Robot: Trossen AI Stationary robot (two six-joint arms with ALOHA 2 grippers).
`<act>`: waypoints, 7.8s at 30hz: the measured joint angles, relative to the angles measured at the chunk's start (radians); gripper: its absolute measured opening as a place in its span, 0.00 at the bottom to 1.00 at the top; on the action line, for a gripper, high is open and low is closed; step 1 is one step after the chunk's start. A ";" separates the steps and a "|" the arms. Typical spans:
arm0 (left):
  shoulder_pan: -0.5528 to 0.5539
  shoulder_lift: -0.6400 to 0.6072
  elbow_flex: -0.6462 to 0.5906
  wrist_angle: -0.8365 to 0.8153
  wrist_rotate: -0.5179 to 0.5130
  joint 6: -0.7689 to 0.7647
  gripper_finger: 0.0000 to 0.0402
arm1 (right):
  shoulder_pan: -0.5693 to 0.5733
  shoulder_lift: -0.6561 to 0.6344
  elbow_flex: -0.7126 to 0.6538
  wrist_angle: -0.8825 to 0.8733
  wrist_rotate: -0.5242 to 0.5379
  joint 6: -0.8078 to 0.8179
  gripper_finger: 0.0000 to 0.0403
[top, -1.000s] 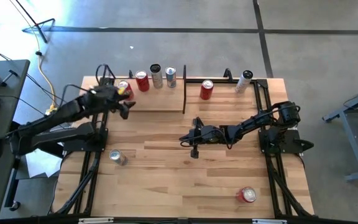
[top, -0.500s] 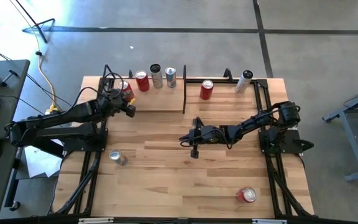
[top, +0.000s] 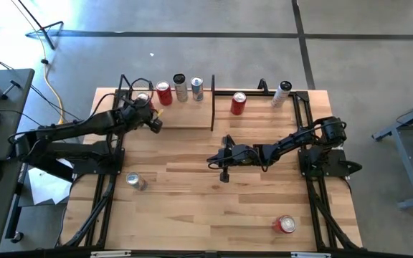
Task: Place canned beverage on shelf
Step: Put the left red soda can on the shelf, then put the white soda can on the shelf
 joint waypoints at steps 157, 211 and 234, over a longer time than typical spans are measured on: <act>-0.479 0.054 -0.240 0.805 0.052 0.150 0.00 | -1.169 -0.232 0.638 -1.655 0.038 -0.072 0.74; -0.479 0.054 -0.240 0.822 0.086 0.148 0.00 | -1.207 -0.234 0.705 -1.761 0.067 0.030 0.71; -0.480 0.054 -0.240 0.830 0.086 0.149 0.00 | -1.182 -0.133 0.706 -1.817 0.124 0.026 0.71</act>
